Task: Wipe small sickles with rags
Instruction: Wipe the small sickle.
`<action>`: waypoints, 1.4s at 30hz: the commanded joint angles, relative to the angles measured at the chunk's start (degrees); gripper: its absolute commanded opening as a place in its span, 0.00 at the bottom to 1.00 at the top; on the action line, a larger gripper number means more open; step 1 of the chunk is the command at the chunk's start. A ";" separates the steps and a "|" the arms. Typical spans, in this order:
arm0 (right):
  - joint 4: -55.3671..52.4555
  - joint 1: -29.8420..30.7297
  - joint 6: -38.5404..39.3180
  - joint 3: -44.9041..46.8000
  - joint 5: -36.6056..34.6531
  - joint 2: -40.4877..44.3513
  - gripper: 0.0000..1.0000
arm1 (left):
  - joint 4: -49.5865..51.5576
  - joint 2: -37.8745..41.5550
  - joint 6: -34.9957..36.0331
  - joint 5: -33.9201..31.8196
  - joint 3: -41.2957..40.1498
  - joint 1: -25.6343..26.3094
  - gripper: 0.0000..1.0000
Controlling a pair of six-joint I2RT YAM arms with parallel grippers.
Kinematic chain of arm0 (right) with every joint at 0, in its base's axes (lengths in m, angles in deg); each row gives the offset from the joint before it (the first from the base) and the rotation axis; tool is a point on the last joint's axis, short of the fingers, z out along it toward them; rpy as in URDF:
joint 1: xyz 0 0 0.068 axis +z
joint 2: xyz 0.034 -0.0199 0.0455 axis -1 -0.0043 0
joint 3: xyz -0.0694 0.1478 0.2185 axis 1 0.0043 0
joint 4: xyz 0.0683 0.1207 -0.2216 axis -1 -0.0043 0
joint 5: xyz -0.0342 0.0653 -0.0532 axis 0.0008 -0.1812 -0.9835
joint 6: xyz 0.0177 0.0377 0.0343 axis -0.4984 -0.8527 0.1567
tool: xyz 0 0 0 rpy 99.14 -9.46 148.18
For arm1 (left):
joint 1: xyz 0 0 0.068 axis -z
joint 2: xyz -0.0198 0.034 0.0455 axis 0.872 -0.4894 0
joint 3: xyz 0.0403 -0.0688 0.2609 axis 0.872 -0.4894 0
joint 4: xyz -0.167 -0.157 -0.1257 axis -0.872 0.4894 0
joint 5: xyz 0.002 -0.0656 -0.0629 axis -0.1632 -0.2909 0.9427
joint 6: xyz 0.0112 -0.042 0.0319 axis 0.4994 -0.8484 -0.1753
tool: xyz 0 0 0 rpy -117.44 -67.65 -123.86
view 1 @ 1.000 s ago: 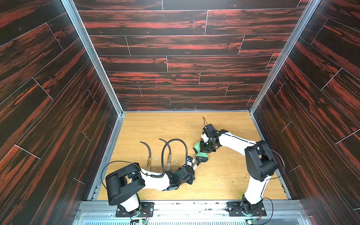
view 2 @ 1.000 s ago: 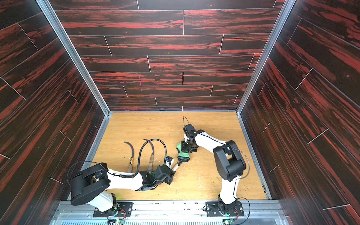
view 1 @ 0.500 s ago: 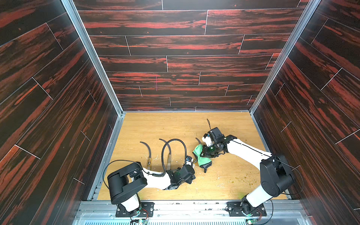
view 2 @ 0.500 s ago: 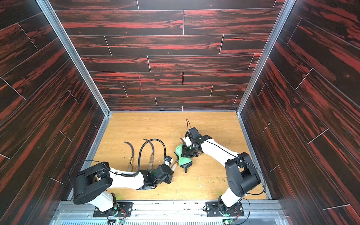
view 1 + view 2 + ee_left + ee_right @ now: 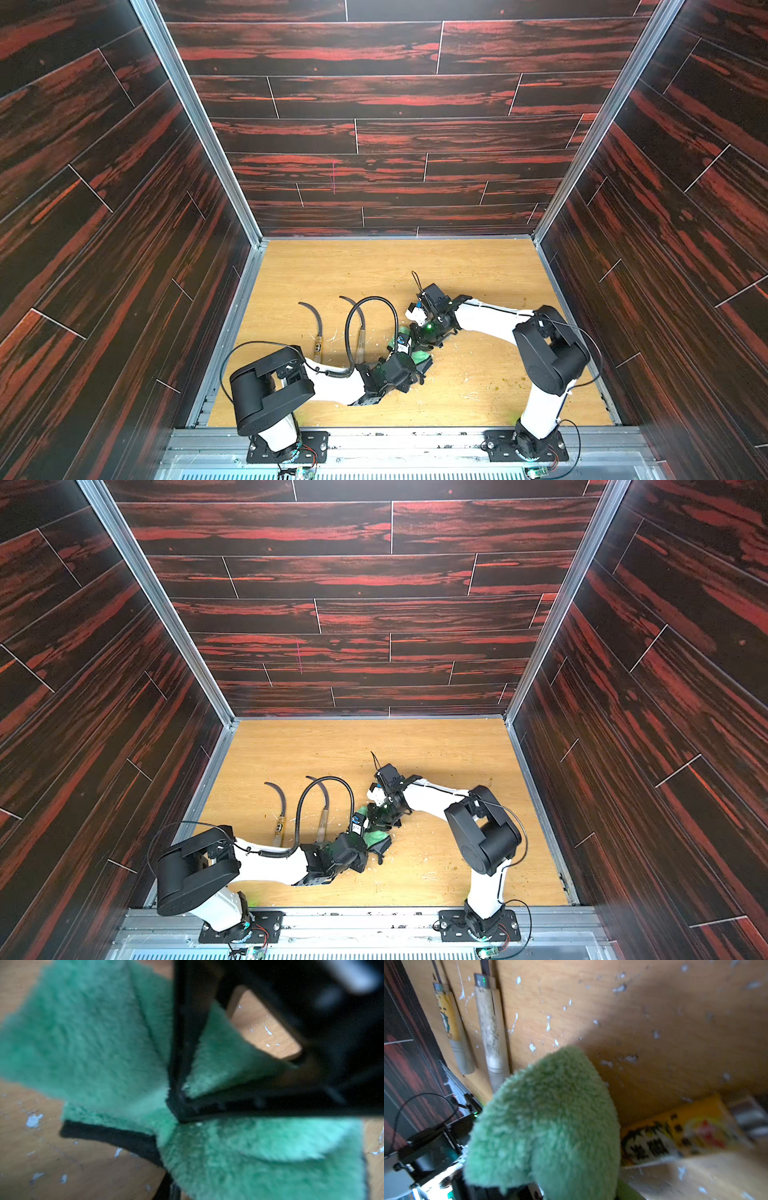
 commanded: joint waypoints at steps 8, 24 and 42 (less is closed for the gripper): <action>0.31 -6.24 1.60 4.63 -12.56 -6.48 0.00 | 1.93 -0.73 -2.05 -0.43 -1.84 -0.18 0.00; -0.49 -14.51 9.62 -3.85 -6.76 -2.70 0.00 | 5.57 -0.07 -2.08 -0.83 -0.60 -0.18 0.00; -3.10 -15.97 7.84 -7.49 4.45 9.01 0.00 | 15.87 2.54 0.26 -1.41 5.50 -0.18 0.47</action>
